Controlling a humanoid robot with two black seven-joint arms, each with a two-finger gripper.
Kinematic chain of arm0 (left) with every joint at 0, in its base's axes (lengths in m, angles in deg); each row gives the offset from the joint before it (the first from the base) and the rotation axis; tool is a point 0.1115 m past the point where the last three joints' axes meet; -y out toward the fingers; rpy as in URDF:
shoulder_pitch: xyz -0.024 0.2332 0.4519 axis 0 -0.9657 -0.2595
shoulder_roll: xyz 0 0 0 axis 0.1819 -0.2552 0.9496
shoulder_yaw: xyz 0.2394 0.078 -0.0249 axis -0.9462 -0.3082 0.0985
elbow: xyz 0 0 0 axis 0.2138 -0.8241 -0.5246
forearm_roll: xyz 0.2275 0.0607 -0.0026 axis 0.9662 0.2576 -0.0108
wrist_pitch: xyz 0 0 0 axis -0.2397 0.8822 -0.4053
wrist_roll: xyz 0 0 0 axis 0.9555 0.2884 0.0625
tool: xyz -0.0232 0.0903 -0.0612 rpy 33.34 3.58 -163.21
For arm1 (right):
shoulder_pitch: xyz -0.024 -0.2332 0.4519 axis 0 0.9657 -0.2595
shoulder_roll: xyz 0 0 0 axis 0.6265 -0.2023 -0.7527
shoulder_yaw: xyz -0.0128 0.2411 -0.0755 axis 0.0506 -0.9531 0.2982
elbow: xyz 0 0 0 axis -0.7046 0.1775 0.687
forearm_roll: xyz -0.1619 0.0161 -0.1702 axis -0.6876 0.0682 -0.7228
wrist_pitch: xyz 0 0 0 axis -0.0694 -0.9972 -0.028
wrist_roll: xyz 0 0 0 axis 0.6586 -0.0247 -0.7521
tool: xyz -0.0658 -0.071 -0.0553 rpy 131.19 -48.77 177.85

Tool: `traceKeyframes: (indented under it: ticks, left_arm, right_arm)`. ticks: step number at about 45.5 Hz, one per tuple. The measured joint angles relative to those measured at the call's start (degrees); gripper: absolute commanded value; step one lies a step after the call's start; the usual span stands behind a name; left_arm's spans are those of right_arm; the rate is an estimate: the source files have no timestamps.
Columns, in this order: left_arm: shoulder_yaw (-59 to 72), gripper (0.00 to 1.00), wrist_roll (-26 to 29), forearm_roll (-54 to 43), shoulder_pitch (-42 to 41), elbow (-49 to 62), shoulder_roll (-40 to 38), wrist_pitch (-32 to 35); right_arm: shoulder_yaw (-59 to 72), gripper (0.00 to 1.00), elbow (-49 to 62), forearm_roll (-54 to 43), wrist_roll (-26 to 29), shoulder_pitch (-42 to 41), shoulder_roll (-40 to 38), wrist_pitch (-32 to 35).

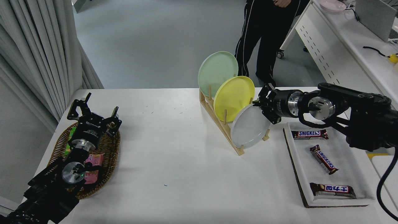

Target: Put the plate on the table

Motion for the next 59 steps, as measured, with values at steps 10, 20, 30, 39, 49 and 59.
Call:
traceKeyframes:
  ticks: [10, 20, 30, 39, 49, 59]
  left_arm:
    - [0.0, 1.00, 0.0, 0.0, 0.0, 0.0, 0.0, 0.0]
    - [0.0, 1.00, 0.0, 0.0, 0.0, 0.0, 0.0, 0.0]
    - [0.0, 1.00, 0.0, 0.0, 0.0, 0.0, 0.0, 0.0]
    - [0.0, 1.00, 0.0, 0.0, 0.0, 0.0, 0.0, 0.0]
    - [0.0, 1.00, 0.0, 0.0, 0.0, 0.0, 0.0, 0.0]
    - [0.0, 1.00, 0.0, 0.0, 0.0, 0.0, 0.0, 0.0]
  right_arm:
    - [-0.4, 0.00, -0.3, 0.0, 0.0, -0.3, -0.2, 0.1]
    - [-1.5, 0.00, -1.2, 0.2, 0.3, -1.1, -0.9, 0.4]
    - [-4.8, 0.00, -4.0, 0.5, 1.0, -2.3, -2.6, 0.8]
    - [-6.8, 0.00, -8.1, 3.7, 1.4, -4.9, -5.9, 0.6]
    - [-7.7, 0.00, -12.6, 9.2, 2.1, -8.6, -9.5, -0.3]
    - [-8.3, 0.00, -18.2, 16.0, 2.3, -10.6, -12.2, -3.1]
